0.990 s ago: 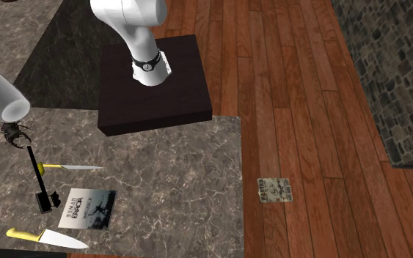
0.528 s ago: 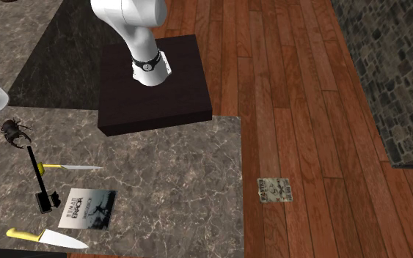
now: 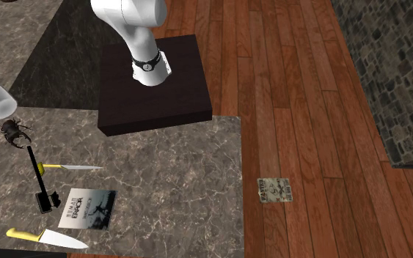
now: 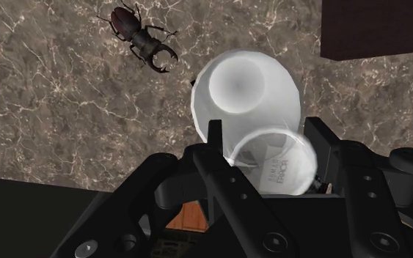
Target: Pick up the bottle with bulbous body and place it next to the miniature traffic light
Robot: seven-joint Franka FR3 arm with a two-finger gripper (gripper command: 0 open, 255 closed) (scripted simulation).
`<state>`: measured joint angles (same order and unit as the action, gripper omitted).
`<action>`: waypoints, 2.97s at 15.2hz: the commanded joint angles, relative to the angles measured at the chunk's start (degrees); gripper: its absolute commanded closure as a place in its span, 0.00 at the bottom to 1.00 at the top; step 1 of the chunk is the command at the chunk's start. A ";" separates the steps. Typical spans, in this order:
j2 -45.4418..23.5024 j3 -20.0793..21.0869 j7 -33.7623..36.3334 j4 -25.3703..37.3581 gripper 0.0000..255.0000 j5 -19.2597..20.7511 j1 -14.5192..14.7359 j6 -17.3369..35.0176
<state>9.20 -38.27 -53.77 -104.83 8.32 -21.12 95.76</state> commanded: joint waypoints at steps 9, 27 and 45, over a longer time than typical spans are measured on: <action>0.13 -0.43 0.50 -7.85 1.00 0.35 -0.27 7.78; -3.71 -2.04 -0.51 -18.63 1.00 -1.31 -0.57 21.76; -12.83 -2.92 -5.02 -25.50 1.00 -7.90 -0.99 35.81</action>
<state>-2.95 -41.19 -58.32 -129.98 1.02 -22.01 130.64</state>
